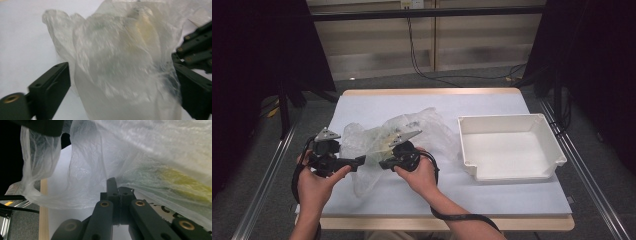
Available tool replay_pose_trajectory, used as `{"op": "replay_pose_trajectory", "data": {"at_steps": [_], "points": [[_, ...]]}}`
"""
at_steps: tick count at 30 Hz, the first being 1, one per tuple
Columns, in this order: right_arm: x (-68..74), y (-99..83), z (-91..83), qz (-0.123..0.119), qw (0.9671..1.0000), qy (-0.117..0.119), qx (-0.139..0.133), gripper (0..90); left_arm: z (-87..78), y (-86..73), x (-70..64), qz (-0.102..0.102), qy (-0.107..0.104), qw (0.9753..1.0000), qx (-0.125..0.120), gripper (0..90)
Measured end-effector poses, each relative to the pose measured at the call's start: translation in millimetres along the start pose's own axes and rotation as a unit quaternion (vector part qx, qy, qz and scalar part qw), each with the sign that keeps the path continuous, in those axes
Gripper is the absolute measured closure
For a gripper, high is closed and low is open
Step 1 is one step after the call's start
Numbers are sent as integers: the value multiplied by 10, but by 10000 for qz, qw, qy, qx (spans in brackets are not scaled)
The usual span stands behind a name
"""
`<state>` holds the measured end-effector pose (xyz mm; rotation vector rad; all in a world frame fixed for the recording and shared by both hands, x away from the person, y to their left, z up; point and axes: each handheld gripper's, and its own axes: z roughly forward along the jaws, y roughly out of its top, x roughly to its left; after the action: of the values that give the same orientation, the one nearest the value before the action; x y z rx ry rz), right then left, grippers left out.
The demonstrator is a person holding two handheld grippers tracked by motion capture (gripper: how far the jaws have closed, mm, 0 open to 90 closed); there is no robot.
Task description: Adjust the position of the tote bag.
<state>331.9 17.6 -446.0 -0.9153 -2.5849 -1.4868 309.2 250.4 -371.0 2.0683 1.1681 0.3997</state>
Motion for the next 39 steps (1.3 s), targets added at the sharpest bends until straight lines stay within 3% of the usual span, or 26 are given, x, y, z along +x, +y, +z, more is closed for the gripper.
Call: {"op": "replay_pose_trajectory", "data": {"at_steps": [1,5,9,12,13,14,15,16,18,20,21,22,23,29,32,33,35,37,39], "points": [[2,0,1,-16,10000,-6,-7,900,11,17,-7,41,85,9999,-60,75],[8,20,-6,-67,10000,13,-8,900,4,77,-22,216,79,9997,-80,90],[18,34,-17,-93,10000,28,-14,900,36,165,-40,297,-50,9995,-136,122],[25,35,-24,-126,9999,36,-1,900,61,178,-36,419,-74,9990,-129,201],[32,35,-28,-124,9999,40,10,900,63,185,-27,521,-14,9986,2,261],[34,34,-30,-137,9999,47,19,900,77,191,-22,578,-122,9983,-1,334],[36,32,-32,-134,9999,54,16,900,93,190,-12,576,-182,9982,-39,496],[37,31,-33,-150,9999,59,17,900,101,196,0,504,-83,9987,46,544],[45,25,-35,-139,9999,90,36,900,132,208,42,314,-209,9993,45,676],[52,3,-31,-122,9998,151,89,900,156,238,137,183,-162,9996,137,769],[52,3,-31,-122,9998,151,89,900,156,238,137,183,-162,9996,137,778],[54,-18,-30,-106,9997,174,116,900,178,241,168,47,-190,9998,74,778],[53,-65,-24,-152,9997,172,119,900,221,262,243,-43,-106,9998,184,826],[66,-215,-18,-36,9996,229,146,900,349,326,387,-218,-145,9992,306,871],[65,-295,-19,33,9996,234,164,900,408,369,469,-307,-62,9990,331,886],[63,-337,-28,65,9996,243,117,900,459,387,495,-340,-88,9984,448,892],[64,-348,-38,94,9996,242,85,900,488,392,497,-314,-46,9983,483,895],[69,-360,-59,66,9997,232,43,900,531,379,538,-423,-155,9977,501,895],[59,-376,-86,85,9997,209,10,900,552,349,557,-446,-88,9975,547,892]]}}
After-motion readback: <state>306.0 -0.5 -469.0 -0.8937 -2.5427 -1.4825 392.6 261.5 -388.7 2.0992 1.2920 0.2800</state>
